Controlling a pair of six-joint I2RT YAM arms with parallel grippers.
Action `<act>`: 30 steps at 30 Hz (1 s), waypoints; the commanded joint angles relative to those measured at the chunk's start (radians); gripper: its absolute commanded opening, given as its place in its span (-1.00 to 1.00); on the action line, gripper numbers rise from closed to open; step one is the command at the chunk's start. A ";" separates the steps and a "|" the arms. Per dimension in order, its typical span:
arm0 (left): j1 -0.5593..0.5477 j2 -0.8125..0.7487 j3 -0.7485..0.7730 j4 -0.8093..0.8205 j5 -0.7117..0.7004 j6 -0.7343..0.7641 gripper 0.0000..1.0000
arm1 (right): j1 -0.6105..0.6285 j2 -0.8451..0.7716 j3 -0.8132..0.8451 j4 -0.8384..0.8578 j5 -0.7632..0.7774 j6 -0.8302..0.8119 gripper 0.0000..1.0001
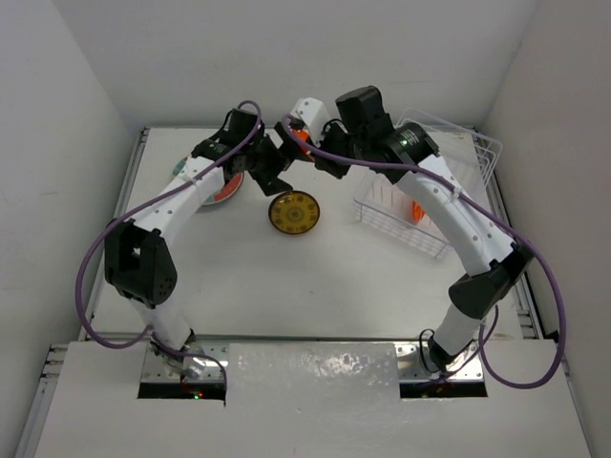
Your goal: Unload the plates from the dish rack
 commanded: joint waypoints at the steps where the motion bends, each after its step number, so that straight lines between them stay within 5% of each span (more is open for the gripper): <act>1: 0.010 -0.054 -0.016 0.049 -0.027 -0.041 1.00 | 0.026 0.060 0.058 0.030 0.144 0.033 -1.00; 4: 0.025 -0.072 0.010 -0.057 -0.150 -0.036 1.00 | 0.026 0.062 0.008 0.085 0.401 0.084 -1.00; 12: 0.058 -0.134 0.033 -0.050 -0.255 -0.041 1.00 | 0.100 0.088 -0.026 -0.021 0.177 -0.043 -1.00; 20: 0.056 -0.121 -0.011 -0.010 -0.224 -0.058 0.97 | 0.171 0.119 -0.005 0.073 0.232 -0.014 -1.00; 22: 0.056 -0.121 -0.034 -0.013 -0.211 -0.056 0.76 | 0.171 0.113 0.000 0.120 0.260 -0.003 -1.00; 25: 0.056 -0.137 -0.086 0.018 -0.188 -0.061 0.13 | 0.171 0.113 0.004 0.160 0.297 0.003 -1.00; 26: 0.056 -0.140 -0.097 0.031 -0.181 -0.062 -0.41 | 0.172 0.114 0.003 0.168 0.311 0.002 -1.00; 28: 0.055 -0.143 -0.122 0.047 -0.166 -0.065 -0.87 | 0.174 0.120 -0.005 0.188 0.315 0.003 -1.00; 30: 0.055 -0.137 -0.128 0.055 -0.158 -0.059 -1.00 | 0.175 0.122 -0.022 0.200 0.315 0.011 -1.00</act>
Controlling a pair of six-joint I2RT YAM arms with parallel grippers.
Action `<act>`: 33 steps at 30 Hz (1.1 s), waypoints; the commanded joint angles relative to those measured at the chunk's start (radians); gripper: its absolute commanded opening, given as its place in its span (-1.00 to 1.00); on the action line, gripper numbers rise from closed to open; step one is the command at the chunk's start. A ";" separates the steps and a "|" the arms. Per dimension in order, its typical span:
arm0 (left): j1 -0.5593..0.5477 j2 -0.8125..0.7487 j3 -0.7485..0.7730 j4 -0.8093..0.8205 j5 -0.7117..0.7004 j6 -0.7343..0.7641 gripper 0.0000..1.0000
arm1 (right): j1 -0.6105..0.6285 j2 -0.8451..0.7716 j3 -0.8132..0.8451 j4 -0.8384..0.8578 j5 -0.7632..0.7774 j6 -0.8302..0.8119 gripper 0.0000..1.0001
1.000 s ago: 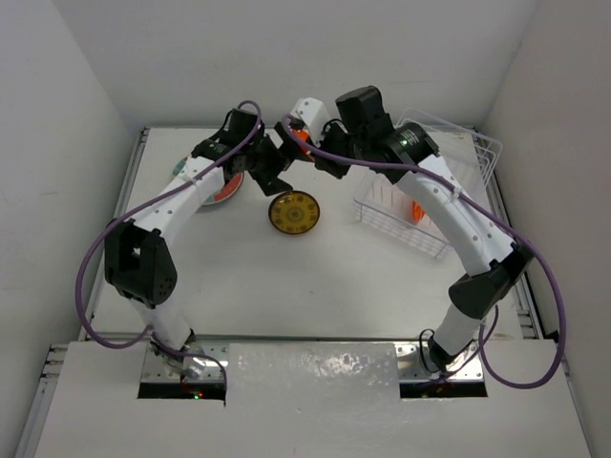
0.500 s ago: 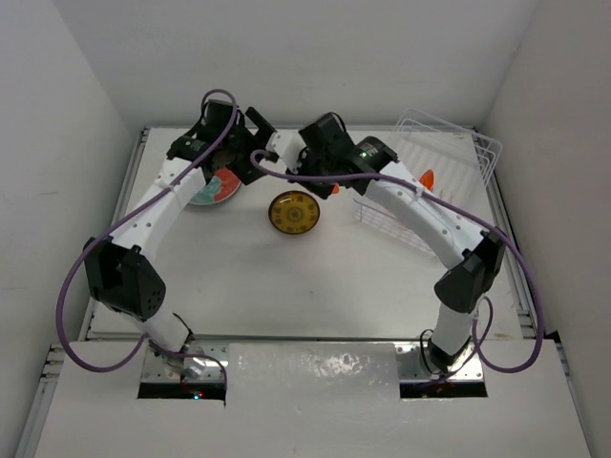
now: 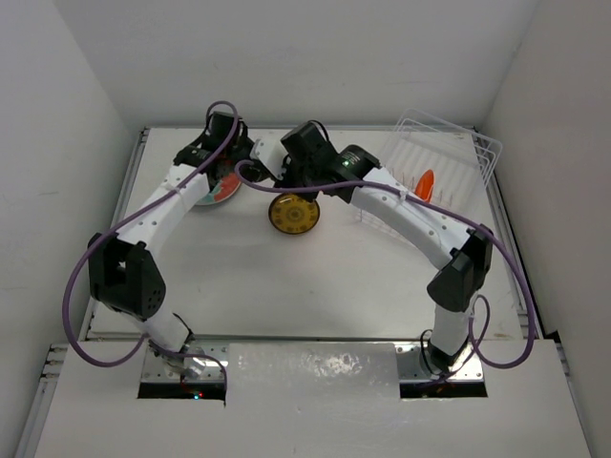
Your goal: Unload the plates from the dish rack
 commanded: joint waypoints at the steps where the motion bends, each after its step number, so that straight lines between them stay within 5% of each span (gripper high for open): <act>1: 0.000 -0.027 -0.015 0.039 0.038 0.006 -1.00 | -0.013 -0.027 0.011 0.152 0.036 0.036 -0.94; 2: -0.002 -0.023 -0.016 0.048 0.038 0.012 -1.00 | -0.013 -0.031 0.003 0.155 0.027 0.049 -0.65; 3: -0.002 -0.019 -0.015 0.068 0.020 0.039 -1.00 | -0.013 -0.039 -0.029 0.159 0.012 0.056 0.52; 4: -0.002 -0.017 -0.015 0.080 -0.002 0.066 -1.00 | -0.016 -0.053 -0.055 0.190 0.013 0.078 0.97; 8: -0.023 0.001 -0.124 0.219 -0.141 0.227 -1.00 | -0.180 -0.200 -0.227 0.333 -0.154 0.476 0.98; 9: -0.023 0.030 -0.147 0.258 -0.175 0.272 -1.00 | -0.328 -0.228 -0.277 0.366 -0.210 0.629 0.98; 11: -0.021 0.065 -0.162 0.276 -0.201 0.297 -1.00 | -0.399 -0.241 -0.276 0.350 -0.196 0.726 0.98; 16: -0.021 0.142 -0.239 0.434 -0.128 0.340 -1.00 | -0.535 -0.263 -0.259 0.226 -0.131 0.823 0.98; 21: -0.021 0.184 -0.233 0.407 -0.164 0.365 -0.99 | -0.622 -0.298 -0.322 0.201 -0.120 0.800 0.98; 24: -0.021 0.193 -0.254 0.376 -0.198 0.360 -0.59 | -0.647 -0.265 -0.319 0.112 -0.056 0.793 0.98; 25: -0.021 0.197 -0.262 0.364 -0.206 0.357 -0.23 | -0.651 -0.251 -0.315 0.091 -0.044 0.796 0.98; 28: -0.021 0.236 -0.241 0.304 -0.206 0.363 0.34 | -0.653 -0.184 -0.269 -0.008 0.060 0.829 0.97; 33: -0.021 0.247 -0.184 0.155 -0.258 0.403 0.81 | -0.685 -0.084 -0.207 -0.046 0.183 0.842 0.85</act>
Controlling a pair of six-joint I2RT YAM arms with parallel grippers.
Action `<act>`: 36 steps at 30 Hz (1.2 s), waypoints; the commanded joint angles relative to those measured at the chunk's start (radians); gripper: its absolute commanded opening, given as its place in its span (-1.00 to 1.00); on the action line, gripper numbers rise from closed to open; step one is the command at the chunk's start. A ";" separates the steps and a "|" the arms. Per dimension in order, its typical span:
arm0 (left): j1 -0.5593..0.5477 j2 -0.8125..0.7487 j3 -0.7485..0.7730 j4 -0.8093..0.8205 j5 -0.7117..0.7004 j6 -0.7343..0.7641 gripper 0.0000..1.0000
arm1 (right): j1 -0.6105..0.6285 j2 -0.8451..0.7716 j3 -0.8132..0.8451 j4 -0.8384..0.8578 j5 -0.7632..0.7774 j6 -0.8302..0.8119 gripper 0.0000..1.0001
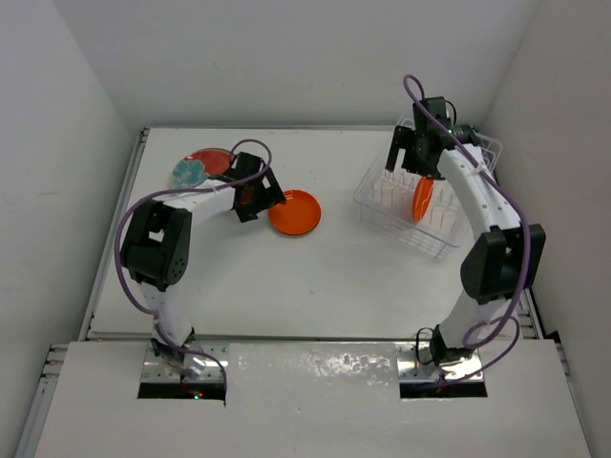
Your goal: Unload the plates from the dish rack
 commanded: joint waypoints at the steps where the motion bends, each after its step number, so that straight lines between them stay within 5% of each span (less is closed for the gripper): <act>1: -0.006 -0.007 0.089 -0.152 -0.051 0.043 0.99 | -0.038 0.080 0.072 -0.056 0.099 0.028 0.80; 5: -0.006 -0.030 0.192 -0.345 -0.100 0.141 1.00 | -0.073 0.120 0.054 -0.028 0.107 0.033 0.65; 10: -0.004 -0.174 0.198 -0.397 -0.113 0.221 1.00 | -0.103 0.170 0.017 0.028 0.056 0.039 0.33; 14: 0.005 -0.260 0.251 -0.462 -0.088 0.253 1.00 | -0.141 0.136 -0.123 0.168 -0.088 0.089 -0.59; 20: 0.014 -0.314 0.369 -0.515 -0.060 0.255 1.00 | -0.181 -0.004 -0.237 0.308 -0.131 0.175 -1.00; 29: 0.019 -0.266 0.734 -0.608 -0.008 0.167 1.00 | -0.190 -0.136 -0.097 0.251 -0.195 0.027 -0.99; 33: 0.020 -0.232 0.790 -0.524 0.149 -0.006 1.00 | -0.115 -0.166 -0.063 0.263 -0.579 -0.217 -1.00; 36: 0.019 -0.223 0.781 -0.495 0.197 -0.134 1.00 | 0.079 -0.191 -0.054 0.130 -0.595 -0.538 -1.00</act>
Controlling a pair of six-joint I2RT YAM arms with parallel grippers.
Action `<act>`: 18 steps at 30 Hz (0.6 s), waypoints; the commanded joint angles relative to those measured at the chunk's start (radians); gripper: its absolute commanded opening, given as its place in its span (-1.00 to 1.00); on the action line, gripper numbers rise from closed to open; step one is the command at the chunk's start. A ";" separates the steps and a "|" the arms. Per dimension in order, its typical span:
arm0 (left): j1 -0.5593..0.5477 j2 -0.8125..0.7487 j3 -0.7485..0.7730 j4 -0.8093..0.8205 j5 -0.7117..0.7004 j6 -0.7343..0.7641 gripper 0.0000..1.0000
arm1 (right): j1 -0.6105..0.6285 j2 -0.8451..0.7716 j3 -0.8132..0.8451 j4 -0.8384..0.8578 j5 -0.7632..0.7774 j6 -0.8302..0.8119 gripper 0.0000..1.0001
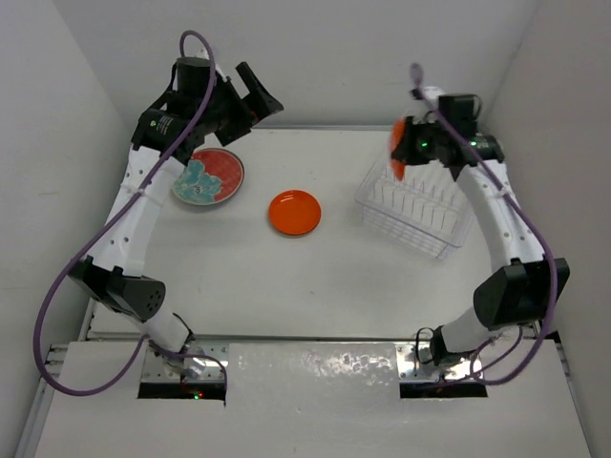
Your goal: Unload the plates from the dish rack
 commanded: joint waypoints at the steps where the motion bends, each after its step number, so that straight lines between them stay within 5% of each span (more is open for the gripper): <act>1: 0.007 0.033 0.011 0.031 0.110 -0.199 1.00 | 0.237 -0.069 0.018 -0.118 -0.168 -0.413 -1.00; 6: -0.001 0.004 -0.083 0.044 0.161 -0.281 1.00 | 0.476 -0.137 -0.060 -0.037 -0.082 -0.547 -1.00; 14: -0.020 -0.027 -0.241 0.039 0.189 -0.243 0.98 | 0.677 -0.083 0.014 0.124 0.000 -0.587 -1.00; 17: -0.020 -0.047 -0.308 0.086 0.216 -0.240 0.77 | 0.714 -0.033 0.064 0.146 0.043 -0.601 -1.00; 18: -0.020 -0.051 -0.343 0.103 0.227 -0.244 0.21 | 0.722 -0.022 0.070 0.168 0.063 -0.601 -1.00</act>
